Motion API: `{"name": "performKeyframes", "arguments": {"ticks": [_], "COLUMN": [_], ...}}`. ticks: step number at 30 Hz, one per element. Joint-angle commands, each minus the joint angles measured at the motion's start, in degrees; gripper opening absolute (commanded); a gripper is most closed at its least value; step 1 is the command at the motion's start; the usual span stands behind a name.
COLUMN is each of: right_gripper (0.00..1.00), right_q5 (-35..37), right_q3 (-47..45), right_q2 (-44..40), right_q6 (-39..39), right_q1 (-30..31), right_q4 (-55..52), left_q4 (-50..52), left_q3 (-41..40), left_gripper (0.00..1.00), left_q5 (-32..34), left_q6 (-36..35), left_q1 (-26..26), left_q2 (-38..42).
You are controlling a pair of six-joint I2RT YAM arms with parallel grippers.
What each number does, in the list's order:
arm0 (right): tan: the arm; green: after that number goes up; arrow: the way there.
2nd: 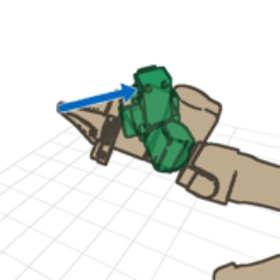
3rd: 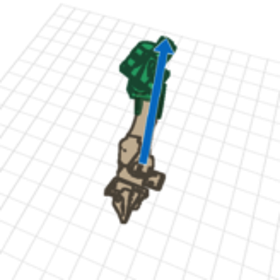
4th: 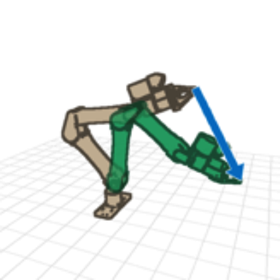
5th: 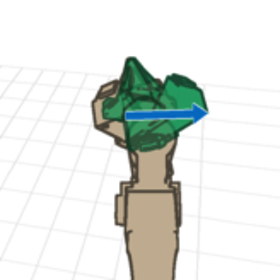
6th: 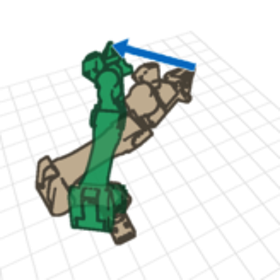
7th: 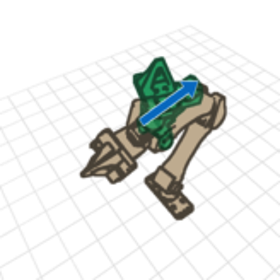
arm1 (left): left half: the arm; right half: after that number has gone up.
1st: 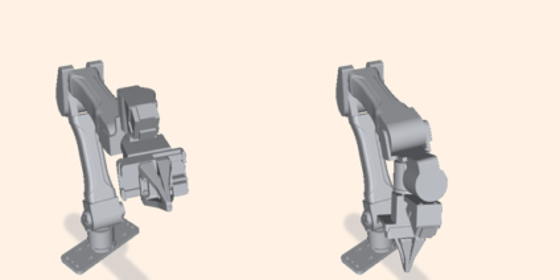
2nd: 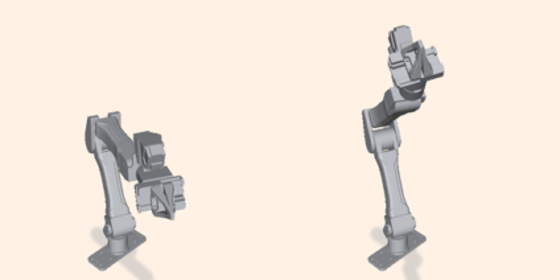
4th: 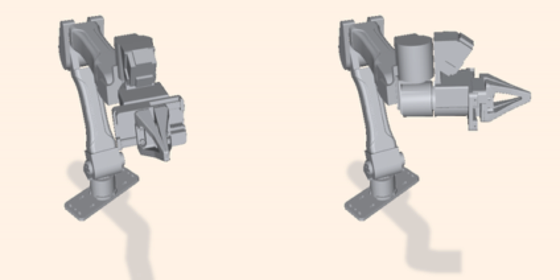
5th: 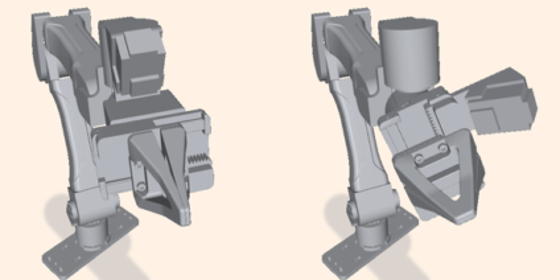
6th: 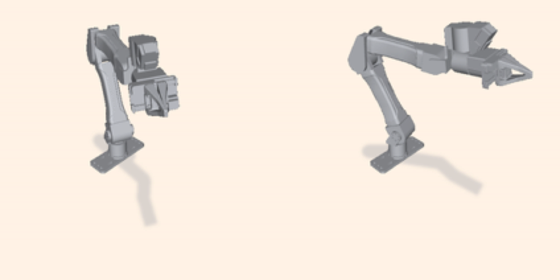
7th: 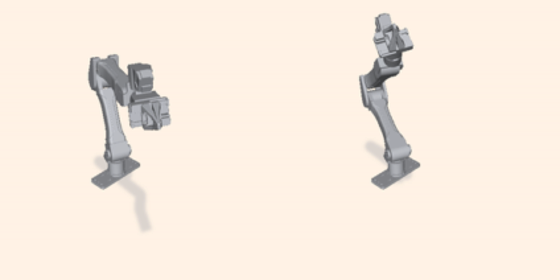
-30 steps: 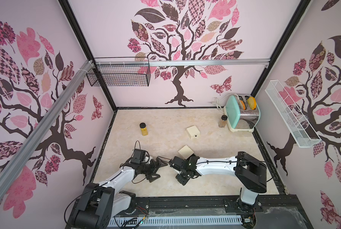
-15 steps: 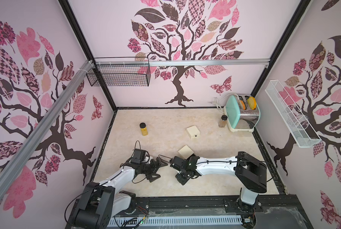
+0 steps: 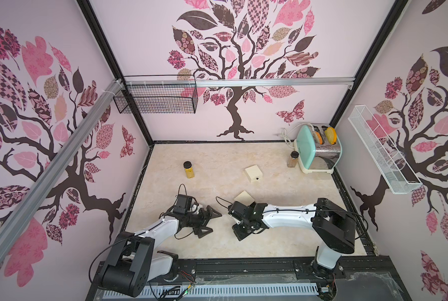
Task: Place the earrings into the drawer-style jewelry box
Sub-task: Pick up the earring from the center of the board, then place the earring at the center of the board.
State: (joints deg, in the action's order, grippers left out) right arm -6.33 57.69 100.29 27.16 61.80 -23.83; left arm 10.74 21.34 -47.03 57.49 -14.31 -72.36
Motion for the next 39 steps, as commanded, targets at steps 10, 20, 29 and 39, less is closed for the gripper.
{"name": "performKeyframes", "arguments": {"ticks": [10,20,29,39], "right_gripper": [0.04,0.05,0.04,0.04], "right_q5": [-1.84,-1.24,-2.92,5.84], "right_q3": [-0.65,-0.37,-8.44,-21.81], "right_q2": [-2.68,-4.29,-10.62,-24.79], "right_q6": [2.72,2.9,8.69,18.82], "right_q1": [-2.08,-2.12,-3.97,-3.01], "right_q4": [0.67,-1.08,5.45,-2.03], "left_q4": [0.42,-0.79,-1.91,-4.35], "left_q3": [-0.26,-0.3,-0.16,1.15], "left_gripper": [0.95,0.95,0.95,0.95], "left_q5": [4.75,4.49,2.93,3.52], "left_q6": [-0.72,-0.32,-0.28,-0.54], "left_q1": [-0.31,-0.49,-0.81,-3.2], "left_q2": [-3.35,-3.86,-2.81,-5.71]}}
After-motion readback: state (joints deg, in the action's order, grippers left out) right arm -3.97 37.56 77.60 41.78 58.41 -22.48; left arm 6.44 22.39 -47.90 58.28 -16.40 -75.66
